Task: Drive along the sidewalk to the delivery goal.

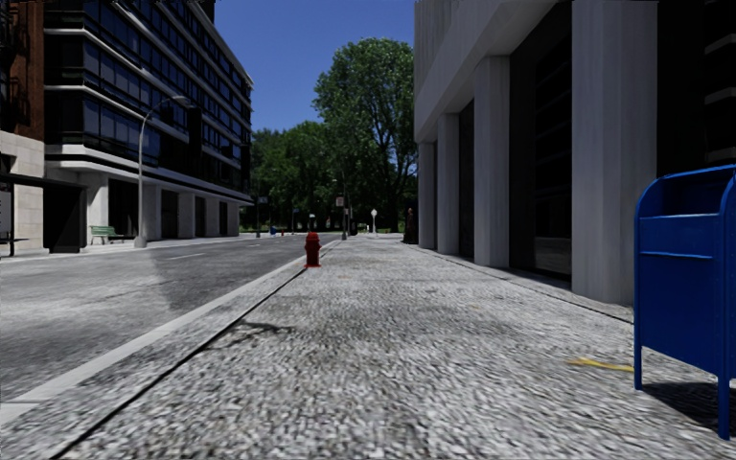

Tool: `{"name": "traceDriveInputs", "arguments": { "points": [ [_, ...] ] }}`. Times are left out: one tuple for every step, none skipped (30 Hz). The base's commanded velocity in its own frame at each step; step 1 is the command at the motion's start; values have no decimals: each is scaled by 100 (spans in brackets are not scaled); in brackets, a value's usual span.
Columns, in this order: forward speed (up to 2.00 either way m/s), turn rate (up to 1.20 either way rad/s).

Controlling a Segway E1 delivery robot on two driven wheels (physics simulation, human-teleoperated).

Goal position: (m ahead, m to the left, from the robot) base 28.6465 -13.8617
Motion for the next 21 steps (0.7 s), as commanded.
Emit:
{"name": "traceDriveInputs", "arguments": {
  "points": [
    [200,0],
    [200,0],
    [200,0],
    [200,0],
    [200,0],
    [200,0],
    [200,0],
    [200,0],
    [200,0],
    [200,0],
    [200,0],
    [200,0],
    [200,0],
    [200,0],
    [200,0],
    [200,0],
    [200,0],
    [200,0],
    [200,0],
    [200,0],
    [200,0]
  ]
}}
